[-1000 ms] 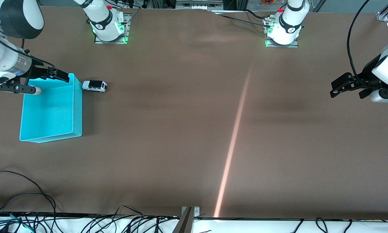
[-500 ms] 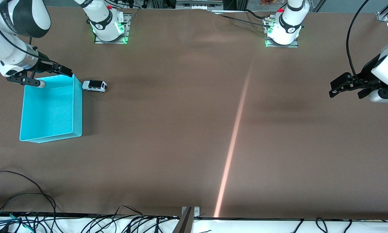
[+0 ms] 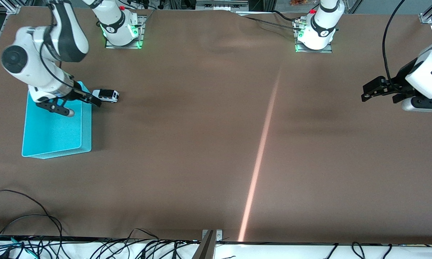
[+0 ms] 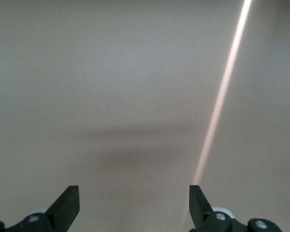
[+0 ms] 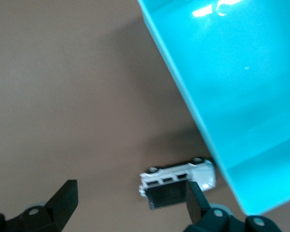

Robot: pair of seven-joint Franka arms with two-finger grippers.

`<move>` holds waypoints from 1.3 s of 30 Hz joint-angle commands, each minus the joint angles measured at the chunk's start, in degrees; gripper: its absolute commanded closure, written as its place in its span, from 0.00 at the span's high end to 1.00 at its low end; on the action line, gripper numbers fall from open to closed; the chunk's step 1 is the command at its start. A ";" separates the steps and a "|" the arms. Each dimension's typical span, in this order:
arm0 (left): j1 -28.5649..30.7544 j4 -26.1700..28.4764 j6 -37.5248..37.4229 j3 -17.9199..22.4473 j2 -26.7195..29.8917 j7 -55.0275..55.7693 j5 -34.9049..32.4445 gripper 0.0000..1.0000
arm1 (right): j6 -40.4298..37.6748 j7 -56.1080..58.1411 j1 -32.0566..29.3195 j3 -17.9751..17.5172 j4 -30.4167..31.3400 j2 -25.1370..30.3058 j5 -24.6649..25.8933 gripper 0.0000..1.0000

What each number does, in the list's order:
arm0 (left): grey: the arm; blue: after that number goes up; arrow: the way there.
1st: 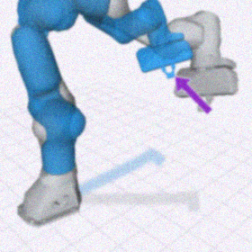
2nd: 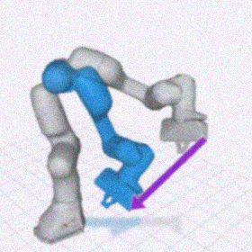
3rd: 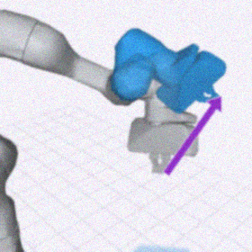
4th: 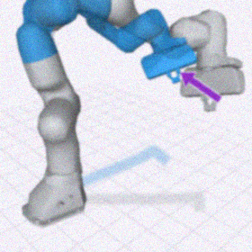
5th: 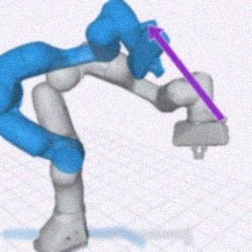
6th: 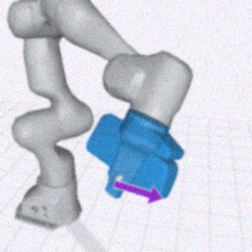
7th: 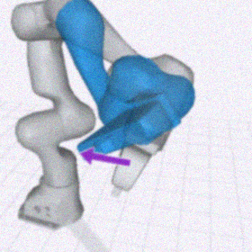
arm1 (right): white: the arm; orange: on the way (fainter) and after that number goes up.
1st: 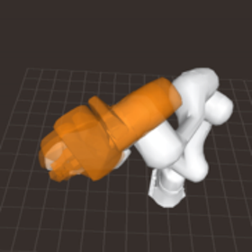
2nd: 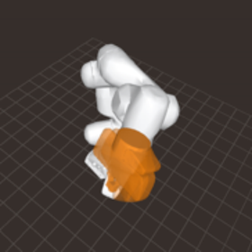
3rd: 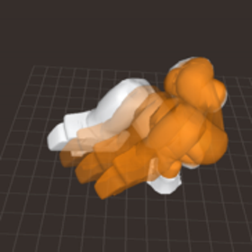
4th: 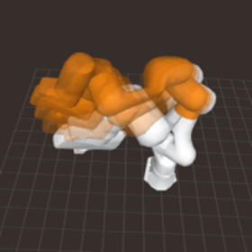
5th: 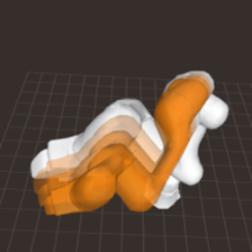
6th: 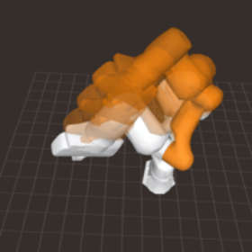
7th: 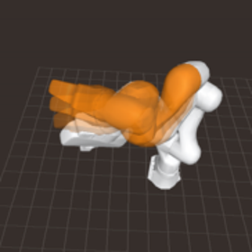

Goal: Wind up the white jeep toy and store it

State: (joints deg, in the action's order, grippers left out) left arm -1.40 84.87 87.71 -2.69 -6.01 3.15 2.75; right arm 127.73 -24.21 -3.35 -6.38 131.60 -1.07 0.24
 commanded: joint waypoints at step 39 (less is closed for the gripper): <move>0.96 9.44 3.96 -0.21 6.36 -0.69 0.94 1.00 | 7.87 -45.39 -1.65 0.05 8.05 -3.15 0.11 1.00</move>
State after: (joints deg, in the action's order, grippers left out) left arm -0.88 94.79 91.24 -2.76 0.60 3.15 2.75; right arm 132.46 -63.71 -4.04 -6.31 134.85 -5.13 0.23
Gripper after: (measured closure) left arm 0.000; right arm 0.000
